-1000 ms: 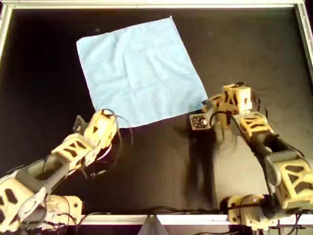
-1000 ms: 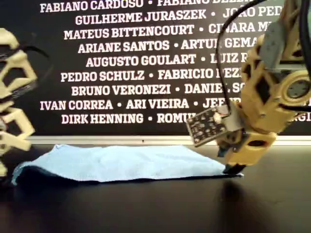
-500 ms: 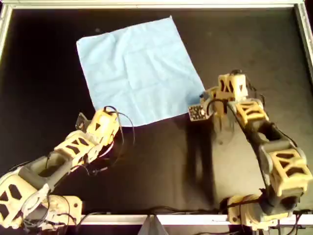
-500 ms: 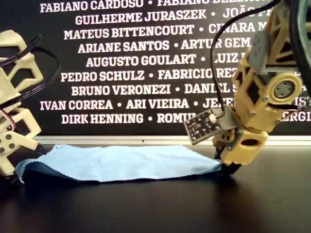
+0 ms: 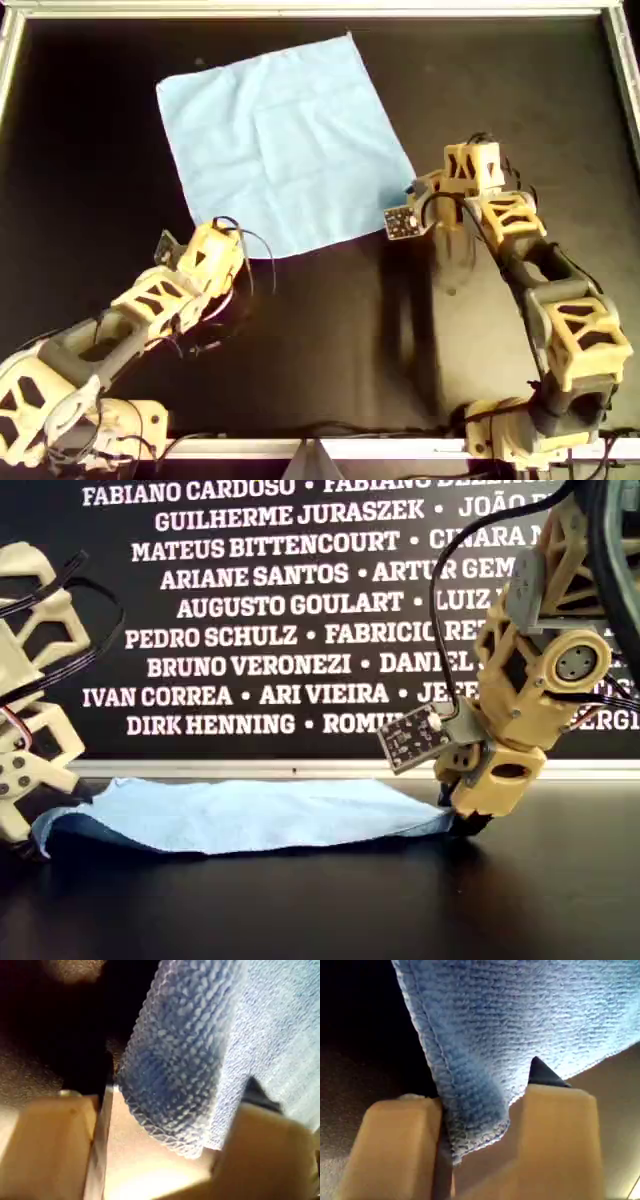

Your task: Fold a cloth

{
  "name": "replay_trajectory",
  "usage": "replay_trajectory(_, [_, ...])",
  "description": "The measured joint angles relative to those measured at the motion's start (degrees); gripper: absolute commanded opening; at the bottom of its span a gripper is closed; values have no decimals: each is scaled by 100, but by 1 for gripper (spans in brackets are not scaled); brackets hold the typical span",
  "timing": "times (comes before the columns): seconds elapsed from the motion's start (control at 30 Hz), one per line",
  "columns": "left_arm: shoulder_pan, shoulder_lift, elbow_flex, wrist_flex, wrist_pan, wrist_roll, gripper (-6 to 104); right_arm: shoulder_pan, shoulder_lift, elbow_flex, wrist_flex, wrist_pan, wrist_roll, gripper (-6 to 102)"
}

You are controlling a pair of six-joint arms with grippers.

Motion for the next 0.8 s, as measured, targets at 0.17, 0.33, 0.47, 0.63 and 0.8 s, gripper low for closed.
replay_trajectory(0.17, [0, 18, 0, 0, 0, 0, 47, 0, 0, 0, 0, 0, 0, 44])
replay_trajectory(0.33, [0, 35, -105, 9, 0, 0, 26, 0, 0, 0, 0, 0, 0, 5])
replay_trajectory(0.47, [-9, 18, -308, 18, 0, 0, 9, 0, 0, 0, 0, 0, 0, -2])
replay_trajectory(0.63, [-18, -44, -369, 26, 0, 0, -2, 0, 0, 0, 0, 0, 0, 3])
replay_trajectory(0.8, [-18, -44, -378, 26, -9, 9, -1, 0, 0, 44, 0, 0, 0, 1])
